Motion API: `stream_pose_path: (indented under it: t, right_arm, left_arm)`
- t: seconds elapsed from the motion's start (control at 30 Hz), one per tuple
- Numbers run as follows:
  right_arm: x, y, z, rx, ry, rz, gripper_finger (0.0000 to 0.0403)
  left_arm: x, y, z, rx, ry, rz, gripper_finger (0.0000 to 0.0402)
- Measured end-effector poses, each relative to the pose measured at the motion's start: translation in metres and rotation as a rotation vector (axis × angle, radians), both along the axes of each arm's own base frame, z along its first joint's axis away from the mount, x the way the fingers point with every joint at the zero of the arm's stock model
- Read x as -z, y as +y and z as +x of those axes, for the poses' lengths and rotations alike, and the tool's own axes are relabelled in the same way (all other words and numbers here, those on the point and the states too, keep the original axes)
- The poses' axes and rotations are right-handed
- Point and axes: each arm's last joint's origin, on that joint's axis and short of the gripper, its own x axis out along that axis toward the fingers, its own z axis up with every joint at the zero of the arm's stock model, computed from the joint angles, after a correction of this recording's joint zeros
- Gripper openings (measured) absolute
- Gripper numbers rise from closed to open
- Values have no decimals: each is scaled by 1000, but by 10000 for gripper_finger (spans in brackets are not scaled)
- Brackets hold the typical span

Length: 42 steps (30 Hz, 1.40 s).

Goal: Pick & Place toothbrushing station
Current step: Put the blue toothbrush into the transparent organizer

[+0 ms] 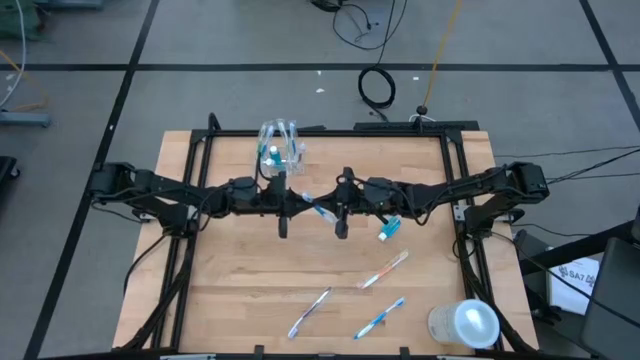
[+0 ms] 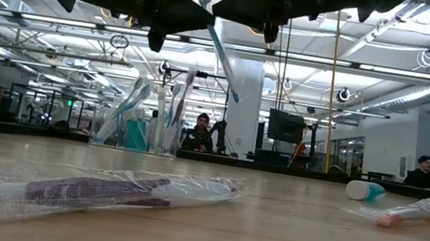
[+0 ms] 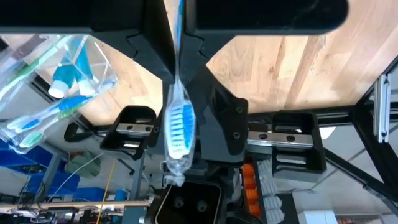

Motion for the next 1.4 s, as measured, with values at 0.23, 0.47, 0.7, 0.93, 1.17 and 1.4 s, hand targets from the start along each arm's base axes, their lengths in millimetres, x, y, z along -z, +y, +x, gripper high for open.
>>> stream_pose_path:
  t: [0.23,0.47,0.7,0.93,1.17,1.4]
  right_arm:
    - [2,-1,-1,38,23,-6,59]
    - [3,-3,-1,79,31,-16,88]
    - [4,-3,-1,79,44,-16,103]
    - [7,-3,-2,79,75,-18,105]
    - [7,-3,-2,79,74,-20,105]
    - [7,-3,-2,79,73,-18,105]
  left_arm:
    - [5,4,-2,-72,58,-7,20]
    - [-9,21,-24,-176,133,-29,8]
    - [-44,31,-69,-386,93,-11,10]
    - [-58,38,-119,-719,107,-9,13]
    - [-46,53,-134,-953,219,-34,7]
    - [-27,73,-120,-1024,346,-46,13]
